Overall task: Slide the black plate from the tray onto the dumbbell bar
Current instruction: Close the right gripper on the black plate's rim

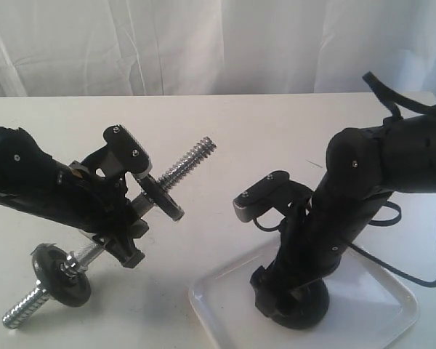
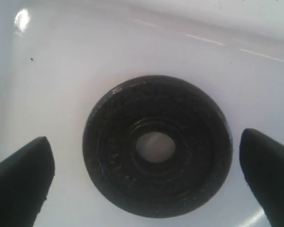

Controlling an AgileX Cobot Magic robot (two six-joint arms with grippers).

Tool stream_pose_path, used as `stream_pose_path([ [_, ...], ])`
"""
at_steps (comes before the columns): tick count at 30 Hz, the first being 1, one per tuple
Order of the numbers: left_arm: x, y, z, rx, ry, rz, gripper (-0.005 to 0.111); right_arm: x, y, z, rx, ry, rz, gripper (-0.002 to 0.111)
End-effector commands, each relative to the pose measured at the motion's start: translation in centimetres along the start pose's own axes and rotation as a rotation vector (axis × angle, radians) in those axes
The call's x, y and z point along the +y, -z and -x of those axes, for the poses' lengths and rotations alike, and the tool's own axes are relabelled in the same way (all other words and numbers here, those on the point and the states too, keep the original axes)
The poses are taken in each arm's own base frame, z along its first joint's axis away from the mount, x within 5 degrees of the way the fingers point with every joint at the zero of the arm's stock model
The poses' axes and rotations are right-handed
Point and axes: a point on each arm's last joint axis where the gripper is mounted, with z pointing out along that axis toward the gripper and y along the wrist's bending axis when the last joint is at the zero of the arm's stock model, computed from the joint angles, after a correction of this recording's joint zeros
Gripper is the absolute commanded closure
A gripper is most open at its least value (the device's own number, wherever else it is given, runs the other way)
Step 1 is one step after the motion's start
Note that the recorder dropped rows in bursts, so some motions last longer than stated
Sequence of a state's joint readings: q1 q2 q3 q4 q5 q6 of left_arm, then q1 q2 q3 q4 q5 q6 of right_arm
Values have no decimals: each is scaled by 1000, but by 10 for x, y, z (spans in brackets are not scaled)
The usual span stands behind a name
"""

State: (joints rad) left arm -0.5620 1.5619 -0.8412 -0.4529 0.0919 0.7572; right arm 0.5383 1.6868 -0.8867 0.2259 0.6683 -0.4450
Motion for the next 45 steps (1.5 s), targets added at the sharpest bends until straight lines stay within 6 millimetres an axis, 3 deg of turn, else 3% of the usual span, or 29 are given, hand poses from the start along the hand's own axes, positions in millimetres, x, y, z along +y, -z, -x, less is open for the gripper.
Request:
stream_pose_path([
  [1, 10, 20, 21, -143, 26, 103, 107, -2, -18, -2, 57, -13, 16, 3],
  [13, 11, 20, 21, -144, 26, 105, 107, -3, -36, -7, 128, -60, 29, 3],
  [34, 10, 20, 21, -143, 28, 103, 107, -5, -34, -18, 249, 3, 20, 3],
  [45, 10, 20, 21, -143, 28, 103, 107, -4, -35, -15, 224, -21, 21, 3],
])
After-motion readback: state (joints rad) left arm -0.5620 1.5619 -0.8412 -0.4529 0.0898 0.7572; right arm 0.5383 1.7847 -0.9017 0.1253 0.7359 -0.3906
